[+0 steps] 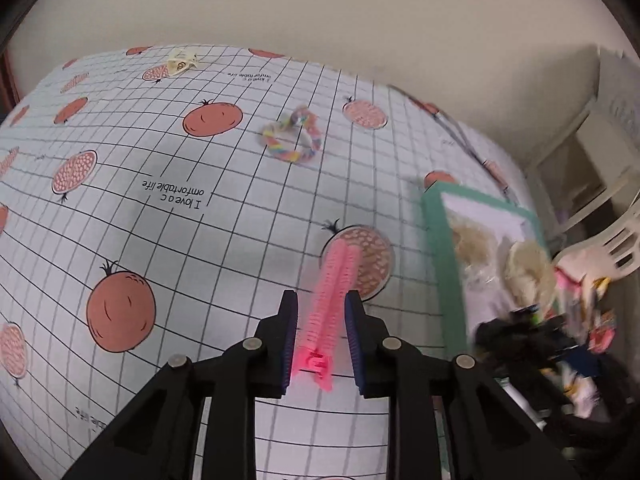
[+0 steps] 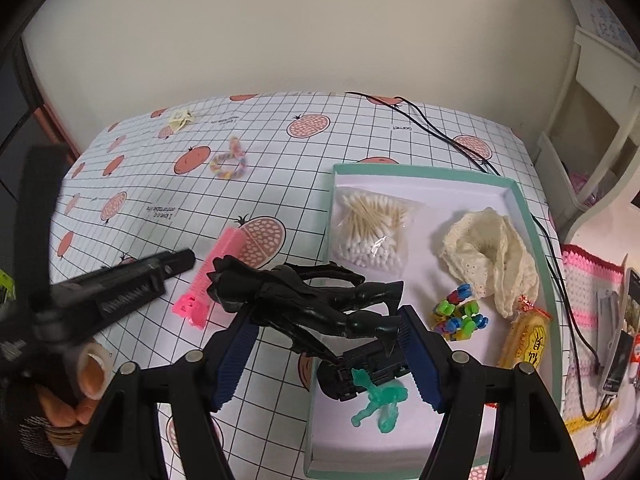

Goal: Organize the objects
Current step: 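Carry the pink roller and spider toy with both grippers over the tray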

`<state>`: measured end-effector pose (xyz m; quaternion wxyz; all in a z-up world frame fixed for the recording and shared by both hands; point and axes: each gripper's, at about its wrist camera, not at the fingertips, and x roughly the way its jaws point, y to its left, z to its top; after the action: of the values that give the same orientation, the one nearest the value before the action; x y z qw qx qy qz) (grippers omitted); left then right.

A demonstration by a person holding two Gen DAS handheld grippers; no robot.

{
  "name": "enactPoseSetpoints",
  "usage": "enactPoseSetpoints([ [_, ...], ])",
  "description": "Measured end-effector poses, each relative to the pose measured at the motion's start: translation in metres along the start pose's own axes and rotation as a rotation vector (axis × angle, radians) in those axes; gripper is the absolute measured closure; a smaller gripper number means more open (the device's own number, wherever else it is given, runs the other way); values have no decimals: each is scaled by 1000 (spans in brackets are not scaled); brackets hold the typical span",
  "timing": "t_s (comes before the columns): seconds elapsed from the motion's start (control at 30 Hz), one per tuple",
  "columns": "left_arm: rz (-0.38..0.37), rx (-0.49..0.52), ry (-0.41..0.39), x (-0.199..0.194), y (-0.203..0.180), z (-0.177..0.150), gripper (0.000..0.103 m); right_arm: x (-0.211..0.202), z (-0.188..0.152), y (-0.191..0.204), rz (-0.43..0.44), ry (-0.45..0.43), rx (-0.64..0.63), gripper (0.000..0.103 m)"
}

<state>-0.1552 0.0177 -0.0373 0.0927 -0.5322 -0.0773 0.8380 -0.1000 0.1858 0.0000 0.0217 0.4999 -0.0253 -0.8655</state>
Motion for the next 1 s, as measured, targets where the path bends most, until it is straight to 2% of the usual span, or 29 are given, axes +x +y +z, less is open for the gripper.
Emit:
enactPoseSetpoints([
  [0.13, 7, 16, 31, 12, -4, -5, 77, -1, -1, -1, 3, -1, 4, 30],
  [0.23, 24, 29, 47, 19, -10, -8, 72, -1, -1, -1, 3, 1, 6, 30],
  [0.4, 65, 35, 71, 31, -13, -13, 72, -2, -1, -7, 4, -3, 24, 30],
  [0.53, 63, 33, 64, 30, -15, -14, 76, -5, 0, -15, 5, -9, 52, 30],
  [0.67, 66, 71, 32, 22, -24, -14, 76, -9, 1, -30, 1, -17, 92, 30],
  [0.83, 22, 88, -16, 9, -36, -14, 76, -15, -1, -55, -15, -29, 164, 30],
  [1.0, -64, 95, -42, 1, -55, -13, 76, -20, -6, -87, -55, -37, 242, 30],
])
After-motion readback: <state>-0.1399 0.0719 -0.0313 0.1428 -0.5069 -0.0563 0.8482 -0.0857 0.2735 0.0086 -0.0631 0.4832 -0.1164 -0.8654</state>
